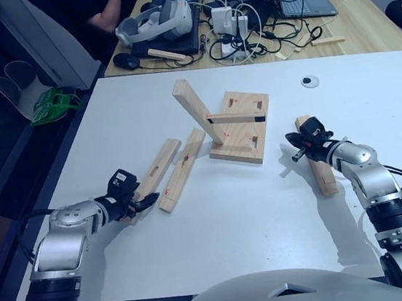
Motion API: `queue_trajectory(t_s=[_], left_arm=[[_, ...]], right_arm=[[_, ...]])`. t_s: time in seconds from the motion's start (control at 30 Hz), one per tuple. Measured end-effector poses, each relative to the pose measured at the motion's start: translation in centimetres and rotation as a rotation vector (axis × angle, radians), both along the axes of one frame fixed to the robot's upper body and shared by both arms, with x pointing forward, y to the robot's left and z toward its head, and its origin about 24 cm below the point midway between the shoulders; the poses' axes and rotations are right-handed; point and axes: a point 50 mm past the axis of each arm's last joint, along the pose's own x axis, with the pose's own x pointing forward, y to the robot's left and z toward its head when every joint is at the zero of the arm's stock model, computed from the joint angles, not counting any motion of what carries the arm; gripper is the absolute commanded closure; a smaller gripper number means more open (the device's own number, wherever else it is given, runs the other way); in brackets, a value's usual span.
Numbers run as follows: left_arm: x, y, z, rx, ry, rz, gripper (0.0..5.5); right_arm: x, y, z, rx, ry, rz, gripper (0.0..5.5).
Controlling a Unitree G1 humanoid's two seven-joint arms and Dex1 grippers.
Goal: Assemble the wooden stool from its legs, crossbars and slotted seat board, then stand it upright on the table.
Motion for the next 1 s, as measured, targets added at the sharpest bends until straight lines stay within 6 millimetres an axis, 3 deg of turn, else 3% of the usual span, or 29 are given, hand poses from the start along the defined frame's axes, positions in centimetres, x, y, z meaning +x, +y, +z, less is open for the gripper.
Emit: queue_trajectory(t_s=[0.13,0.4,0.53,0.67,0.8,0.87,1.0], left_arm=[[0.5,0.2,-0.1,0.024,-0.039,0.056,3.42],[1.9,0.0,-0.5,-0.001,-0.153,0.168,3.44],[3.1,0.0,-0.3,-0.095,-0.256,0.304,3.45],[5.8,1.9,4.1,-0.120,-0.528,0.418,3.46],[8.7,1.7,8.3,-0.149,-0.736,0.397,3.46],[10.5,1.3,12.1,-0.171,-0.886,0.373,3.46],[12.6,-0.7,18.5,-0.224,-1.122,0.248,3.46]], right_arm=[[0.3,-0.3,-0.3,0.011,0.008,-0.031,5.50],[2.3,-3.0,0.8,0.200,-0.037,-0.289,5.50],[4.1,-5.2,3.2,0.366,-0.153,-0.511,5.50],[5.9,-5.8,6.7,0.396,-0.266,-0.531,5.50],[7.5,-6.3,10.6,0.359,-0.391,-0.496,5.50],[8.1,-5.1,12.8,0.360,-0.447,-0.412,5.50],[8.6,-1.7,17.4,0.471,-0.498,-0.193,4.84]])
